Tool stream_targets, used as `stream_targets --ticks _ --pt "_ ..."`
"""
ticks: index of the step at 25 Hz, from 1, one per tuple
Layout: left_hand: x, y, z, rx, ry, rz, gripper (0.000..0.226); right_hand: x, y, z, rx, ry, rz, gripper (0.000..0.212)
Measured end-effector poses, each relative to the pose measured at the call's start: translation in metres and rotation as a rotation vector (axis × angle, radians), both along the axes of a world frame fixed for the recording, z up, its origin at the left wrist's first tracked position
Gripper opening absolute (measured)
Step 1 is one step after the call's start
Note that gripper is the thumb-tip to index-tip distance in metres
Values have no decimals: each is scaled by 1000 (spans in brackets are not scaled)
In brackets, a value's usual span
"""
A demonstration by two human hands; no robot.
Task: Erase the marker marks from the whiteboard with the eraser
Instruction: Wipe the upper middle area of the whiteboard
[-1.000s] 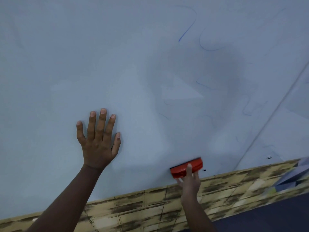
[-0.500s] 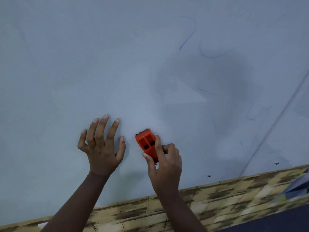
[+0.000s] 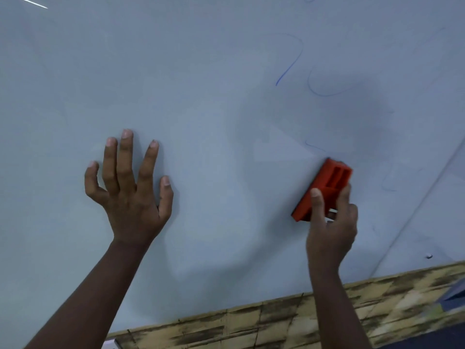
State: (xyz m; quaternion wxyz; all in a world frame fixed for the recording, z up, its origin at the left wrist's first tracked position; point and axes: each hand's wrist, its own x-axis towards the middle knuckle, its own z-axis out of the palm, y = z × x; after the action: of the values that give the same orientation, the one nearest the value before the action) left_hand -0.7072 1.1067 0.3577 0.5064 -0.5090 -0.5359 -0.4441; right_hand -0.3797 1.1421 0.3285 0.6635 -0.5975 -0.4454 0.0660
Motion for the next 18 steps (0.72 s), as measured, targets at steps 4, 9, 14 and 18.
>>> stream_targets --ticks 4,9,14,18 --pt "2 0 -1 -1 6 -8 62 17 8 -3 36 229 49 65" --pt "3 0 -2 -13 4 -1 63 -13 1 21 160 181 14 67" --pt "5 1 -3 -11 4 11 62 -98 -32 23 302 -367 170 67" --pt "3 1 -3 -16 3 14 62 -108 -38 18 282 -578 191 64"
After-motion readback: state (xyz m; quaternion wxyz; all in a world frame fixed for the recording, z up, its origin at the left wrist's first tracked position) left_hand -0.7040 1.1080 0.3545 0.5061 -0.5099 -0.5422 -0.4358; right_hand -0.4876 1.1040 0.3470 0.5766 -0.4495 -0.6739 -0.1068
